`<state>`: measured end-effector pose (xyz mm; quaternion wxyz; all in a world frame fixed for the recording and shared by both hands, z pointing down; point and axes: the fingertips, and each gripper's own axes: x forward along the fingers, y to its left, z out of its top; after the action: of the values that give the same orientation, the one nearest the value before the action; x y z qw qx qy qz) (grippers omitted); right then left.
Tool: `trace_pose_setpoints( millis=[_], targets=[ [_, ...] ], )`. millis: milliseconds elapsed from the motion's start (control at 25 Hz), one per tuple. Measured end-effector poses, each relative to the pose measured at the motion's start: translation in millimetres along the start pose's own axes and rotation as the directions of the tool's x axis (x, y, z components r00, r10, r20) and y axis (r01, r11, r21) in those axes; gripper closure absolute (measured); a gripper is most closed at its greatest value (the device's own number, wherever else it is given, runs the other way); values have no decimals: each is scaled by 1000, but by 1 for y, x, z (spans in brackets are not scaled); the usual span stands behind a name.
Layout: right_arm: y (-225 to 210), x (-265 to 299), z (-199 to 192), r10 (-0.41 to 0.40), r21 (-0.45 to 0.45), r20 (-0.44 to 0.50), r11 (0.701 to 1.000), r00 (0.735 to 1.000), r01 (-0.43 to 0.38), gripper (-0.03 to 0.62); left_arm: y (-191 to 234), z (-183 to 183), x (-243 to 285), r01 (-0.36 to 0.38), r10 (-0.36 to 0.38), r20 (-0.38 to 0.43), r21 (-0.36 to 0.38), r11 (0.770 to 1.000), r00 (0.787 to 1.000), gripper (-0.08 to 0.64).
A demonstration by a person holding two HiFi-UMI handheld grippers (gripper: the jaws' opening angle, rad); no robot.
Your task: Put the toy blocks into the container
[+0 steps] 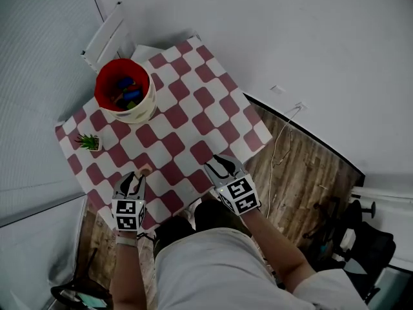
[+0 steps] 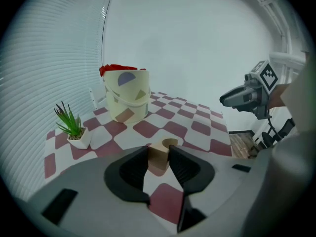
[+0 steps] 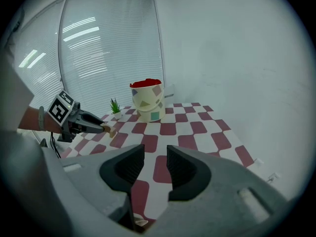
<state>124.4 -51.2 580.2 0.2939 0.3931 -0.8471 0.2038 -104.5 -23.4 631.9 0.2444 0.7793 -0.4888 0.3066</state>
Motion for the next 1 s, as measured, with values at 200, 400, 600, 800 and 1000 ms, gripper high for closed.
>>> trace_pose_setpoints(
  millis=[200,400,600,800,1000],
  targets=[
    [1,4,16,28,-15,22,1000,999,-28,449,7,33,-16,-44,44,61,0,999,997,431],
    [2,11,35,53,-29,51,998,997,-51,449,19,66,-31,-89,89,119,-5,996,989,433],
    [4,19,55,79,-38,77,996,994,-76,449,32,97,-39,-128,130,161,-26,991,978,433],
    [4,25,70,101,-48,91,994,991,-97,449,45,132,-43,-171,169,209,-12,985,963,433],
    [0,33,82,117,-52,96,992,988,-113,449,63,164,-42,-198,196,242,-16,980,950,433]
  ],
)
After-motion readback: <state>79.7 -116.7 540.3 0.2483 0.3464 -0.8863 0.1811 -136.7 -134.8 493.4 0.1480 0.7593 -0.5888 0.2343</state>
